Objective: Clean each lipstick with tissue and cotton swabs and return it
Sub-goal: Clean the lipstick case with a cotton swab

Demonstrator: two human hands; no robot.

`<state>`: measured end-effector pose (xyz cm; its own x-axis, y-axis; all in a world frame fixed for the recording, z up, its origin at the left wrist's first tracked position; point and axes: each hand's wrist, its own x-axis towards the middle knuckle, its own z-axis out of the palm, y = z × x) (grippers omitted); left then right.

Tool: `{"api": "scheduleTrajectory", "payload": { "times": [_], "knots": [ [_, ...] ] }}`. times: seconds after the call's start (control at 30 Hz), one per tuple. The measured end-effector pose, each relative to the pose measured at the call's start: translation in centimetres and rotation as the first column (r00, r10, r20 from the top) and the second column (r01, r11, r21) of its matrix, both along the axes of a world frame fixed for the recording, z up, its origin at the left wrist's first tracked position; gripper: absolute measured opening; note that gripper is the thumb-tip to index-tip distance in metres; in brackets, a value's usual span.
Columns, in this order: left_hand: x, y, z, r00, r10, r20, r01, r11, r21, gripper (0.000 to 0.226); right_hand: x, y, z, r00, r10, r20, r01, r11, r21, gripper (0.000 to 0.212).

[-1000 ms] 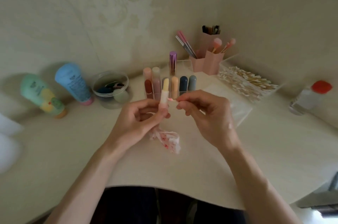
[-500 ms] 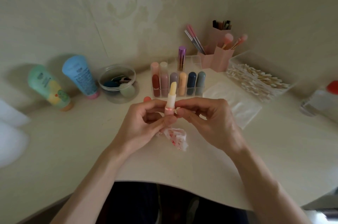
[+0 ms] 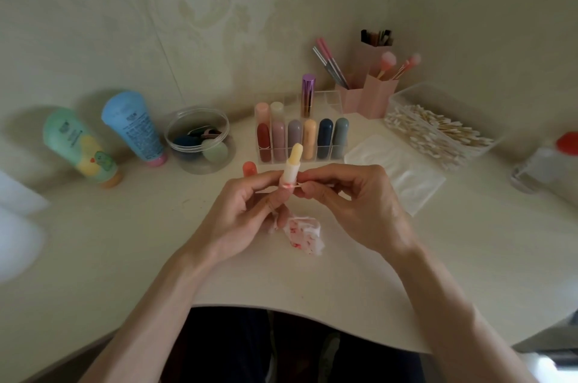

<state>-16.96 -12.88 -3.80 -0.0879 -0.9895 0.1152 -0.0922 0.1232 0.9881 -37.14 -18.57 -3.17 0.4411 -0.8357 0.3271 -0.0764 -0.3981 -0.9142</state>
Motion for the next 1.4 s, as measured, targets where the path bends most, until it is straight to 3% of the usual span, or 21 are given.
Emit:
{"api": "scheduleTrajectory", "payload": {
  "times": [0.33,0.57,0.8,1.03,1.4],
  "knots": [
    [-0.24,0.09,0.24,1.000,-0.001,-0.023,0.000,1.000,-0.020,0.027,0.52,0.23,-0.36,0.999,-0.008,-0.041,0.006,0.999,-0.054,0.014],
    [-0.08,-0.13,0.16,0.992,0.076,-0.103,-0.077,0.997,-0.013,0.024,0.72,0.37,-0.39,0.999,-0.001,-0.044,0.001,1.000,-0.019,0.011],
    [-0.33,-0.03,0.37,0.988,0.051,-0.146,-0.053,0.999,-0.007,0.023,0.74,0.15,-0.52,0.999,0.002,-0.034,-0.001,0.999,0.047,0.008],
    [-0.01,0.14,0.14,0.991,0.090,-0.102,-0.092,0.996,-0.013,0.022,0.58,0.22,-0.69,0.998,0.015,-0.065,-0.012,0.999,0.052,0.012],
    [-0.08,-0.31,0.12,0.977,0.199,-0.073,-0.206,0.973,-0.106,0.027,0.92,0.44,-0.76,1.000,-0.014,0.025,0.014,1.000,0.025,0.014]
  ]
}}
